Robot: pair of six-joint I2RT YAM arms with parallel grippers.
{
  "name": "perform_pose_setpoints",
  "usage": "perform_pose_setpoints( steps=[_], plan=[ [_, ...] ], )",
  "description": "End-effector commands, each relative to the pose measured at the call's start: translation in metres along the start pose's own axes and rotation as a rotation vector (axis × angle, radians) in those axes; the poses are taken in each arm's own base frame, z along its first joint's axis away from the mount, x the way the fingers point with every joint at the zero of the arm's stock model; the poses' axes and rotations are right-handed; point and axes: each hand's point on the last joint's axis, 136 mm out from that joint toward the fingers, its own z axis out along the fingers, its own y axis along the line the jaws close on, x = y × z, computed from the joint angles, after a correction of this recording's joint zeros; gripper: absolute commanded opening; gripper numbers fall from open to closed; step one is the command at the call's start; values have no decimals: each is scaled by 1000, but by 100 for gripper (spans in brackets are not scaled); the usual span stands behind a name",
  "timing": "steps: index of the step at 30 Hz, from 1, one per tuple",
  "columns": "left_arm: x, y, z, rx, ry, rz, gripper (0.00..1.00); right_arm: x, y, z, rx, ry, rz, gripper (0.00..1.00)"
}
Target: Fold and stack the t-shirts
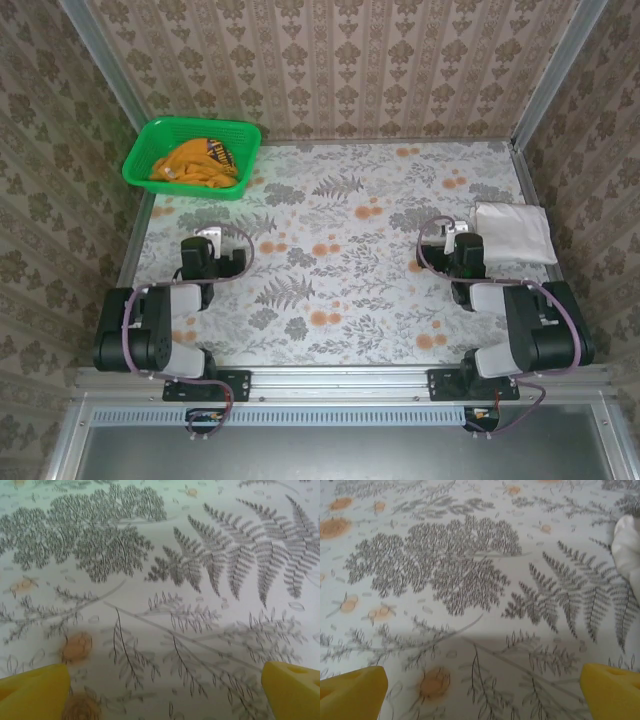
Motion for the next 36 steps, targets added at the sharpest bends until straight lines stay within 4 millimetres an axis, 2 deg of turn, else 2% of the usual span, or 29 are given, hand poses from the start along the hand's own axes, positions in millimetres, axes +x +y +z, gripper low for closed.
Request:
perform_pose_setpoints(
  steps=[1,26,29,33,36],
  plan=[
    [-71,16,9,-52,-252,41,100,-66,-1,12,-20,-226,21,100],
    [-73,16,8,-46,-258,43,100,-66,0,11,-23,-229,21,100],
    [-83,14,-3,-49,-266,54,100,-71,1,6,-30,-237,12,100],
    [-104,9,-34,-72,-295,76,100,-90,3,-17,-36,-270,3,100],
    [-121,10,-58,-101,-316,60,100,-105,13,-34,-55,-284,-42,100]
  ],
)
